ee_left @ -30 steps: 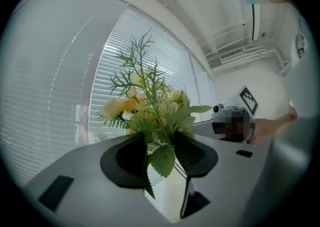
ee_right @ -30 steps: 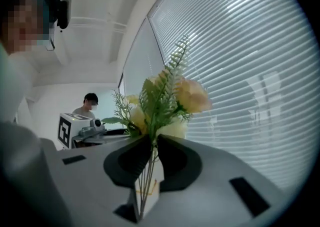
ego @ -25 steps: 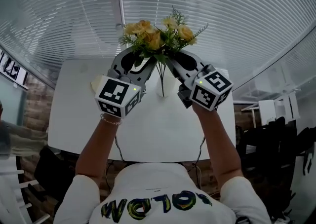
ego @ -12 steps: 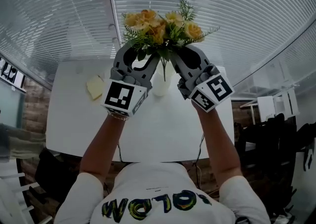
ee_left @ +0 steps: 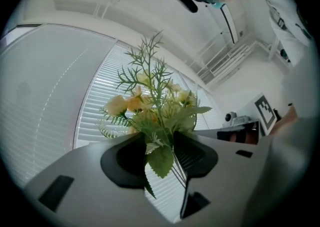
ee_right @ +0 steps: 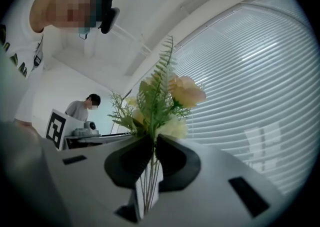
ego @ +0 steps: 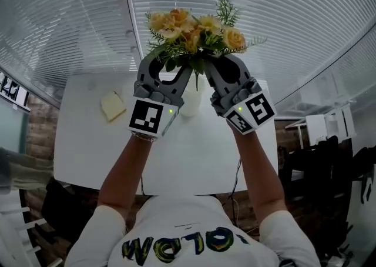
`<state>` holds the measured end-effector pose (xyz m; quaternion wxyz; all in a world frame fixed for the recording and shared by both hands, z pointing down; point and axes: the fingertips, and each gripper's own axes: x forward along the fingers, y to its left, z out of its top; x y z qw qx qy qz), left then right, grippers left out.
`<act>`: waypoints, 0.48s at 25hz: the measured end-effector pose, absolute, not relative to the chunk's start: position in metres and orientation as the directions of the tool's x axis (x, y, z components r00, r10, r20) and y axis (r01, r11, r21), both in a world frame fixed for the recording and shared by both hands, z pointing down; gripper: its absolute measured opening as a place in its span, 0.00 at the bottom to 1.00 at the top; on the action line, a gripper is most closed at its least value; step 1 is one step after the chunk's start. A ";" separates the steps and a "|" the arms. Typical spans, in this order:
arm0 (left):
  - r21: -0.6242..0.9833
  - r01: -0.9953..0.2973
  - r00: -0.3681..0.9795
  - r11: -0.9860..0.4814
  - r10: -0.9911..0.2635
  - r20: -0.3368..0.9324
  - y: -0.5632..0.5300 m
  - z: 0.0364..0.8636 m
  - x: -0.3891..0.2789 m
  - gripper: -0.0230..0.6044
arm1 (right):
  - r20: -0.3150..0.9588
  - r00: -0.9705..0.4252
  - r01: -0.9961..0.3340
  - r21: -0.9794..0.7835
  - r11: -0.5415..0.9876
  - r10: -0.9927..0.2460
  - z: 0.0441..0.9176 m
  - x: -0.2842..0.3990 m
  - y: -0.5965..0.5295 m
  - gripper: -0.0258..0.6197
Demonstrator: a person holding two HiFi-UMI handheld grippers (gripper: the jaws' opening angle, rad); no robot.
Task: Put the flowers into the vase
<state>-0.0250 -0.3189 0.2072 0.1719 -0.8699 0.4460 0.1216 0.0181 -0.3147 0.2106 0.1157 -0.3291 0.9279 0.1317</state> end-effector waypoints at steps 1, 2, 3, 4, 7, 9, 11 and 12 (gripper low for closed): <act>-0.195 -0.817 0.574 -0.542 -0.736 -0.358 -0.322 0.210 -0.024 0.34 | -0.299 -0.754 -0.644 0.165 0.747 -0.584 0.213 0.019 -0.318 0.10; -0.200 -0.816 0.577 -0.543 -0.738 -0.350 -0.324 0.212 -0.023 0.34 | -0.296 -0.752 -0.647 0.160 0.746 -0.589 0.216 0.020 -0.321 0.10; -0.203 -0.814 0.580 -0.544 -0.740 -0.341 -0.327 0.214 -0.021 0.34 | -0.293 -0.750 -0.649 0.155 0.745 -0.592 0.220 0.021 -0.323 0.10; -0.206 -0.812 0.583 -0.546 -0.742 -0.332 -0.329 0.217 -0.019 0.34 | -0.291 -0.749 -0.650 0.149 0.745 -0.595 0.223 0.023 -0.326 0.10; -0.213 -0.805 0.593 -0.554 -0.744 -0.308 -0.333 0.228 -0.011 0.34 | -0.282 -0.743 -0.657 0.135 0.742 -0.607 0.234 0.031 -0.329 0.10; -0.213 -0.799 0.601 -0.562 -0.745 -0.291 -0.334 0.236 -0.005 0.34 | -0.270 -0.740 -0.661 0.124 0.740 -0.616 0.242 0.036 -0.330 0.10; -0.211 -0.795 0.606 -0.568 -0.747 -0.272 -0.336 0.244 -0.003 0.34 | -0.256 -0.738 -0.665 0.114 0.738 -0.625 0.251 0.038 -0.331 0.10; -0.210 -0.793 0.609 -0.572 -0.748 -0.263 -0.337 0.250 -0.002 0.34 | -0.249 -0.737 -0.666 0.109 0.738 -0.628 0.256 0.039 -0.332 0.10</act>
